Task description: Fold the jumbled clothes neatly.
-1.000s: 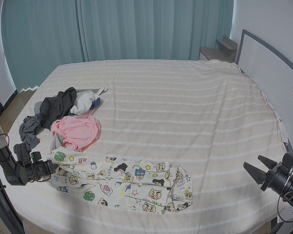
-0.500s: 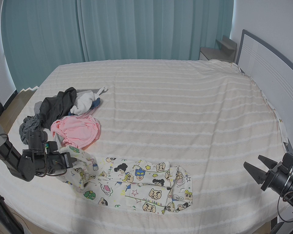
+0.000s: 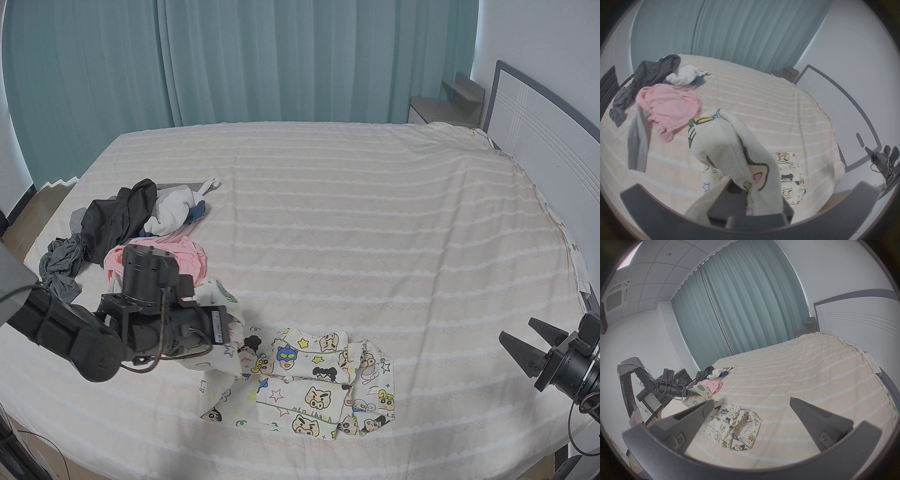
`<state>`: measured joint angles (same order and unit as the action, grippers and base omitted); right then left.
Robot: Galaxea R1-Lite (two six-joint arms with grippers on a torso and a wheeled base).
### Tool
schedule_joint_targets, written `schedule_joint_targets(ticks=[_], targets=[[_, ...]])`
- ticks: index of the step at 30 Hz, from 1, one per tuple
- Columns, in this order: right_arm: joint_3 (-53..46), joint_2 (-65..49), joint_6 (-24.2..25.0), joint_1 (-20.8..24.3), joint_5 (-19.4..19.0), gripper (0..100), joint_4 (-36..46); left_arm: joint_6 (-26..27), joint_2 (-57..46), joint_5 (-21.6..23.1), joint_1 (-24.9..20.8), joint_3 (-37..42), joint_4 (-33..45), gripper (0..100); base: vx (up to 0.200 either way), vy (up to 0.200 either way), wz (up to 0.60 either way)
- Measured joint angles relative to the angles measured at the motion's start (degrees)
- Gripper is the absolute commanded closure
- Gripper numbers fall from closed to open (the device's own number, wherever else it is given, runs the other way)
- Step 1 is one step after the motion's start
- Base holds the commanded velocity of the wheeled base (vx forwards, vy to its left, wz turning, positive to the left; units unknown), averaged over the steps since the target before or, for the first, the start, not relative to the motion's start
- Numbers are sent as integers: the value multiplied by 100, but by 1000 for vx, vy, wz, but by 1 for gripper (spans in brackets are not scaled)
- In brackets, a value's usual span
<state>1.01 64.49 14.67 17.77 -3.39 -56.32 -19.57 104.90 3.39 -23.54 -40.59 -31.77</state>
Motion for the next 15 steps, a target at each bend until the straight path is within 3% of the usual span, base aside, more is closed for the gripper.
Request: schedule_joint_targets(ticks=[7,15], targets=[[0,9,-2,0,-24,0,13,-118,375,-372,-1052,-485,27,100,0,0,0],[0,15,-6,13,-27,0,18,-369,728,-361,-1662,-907,32,100,0,0,0]])
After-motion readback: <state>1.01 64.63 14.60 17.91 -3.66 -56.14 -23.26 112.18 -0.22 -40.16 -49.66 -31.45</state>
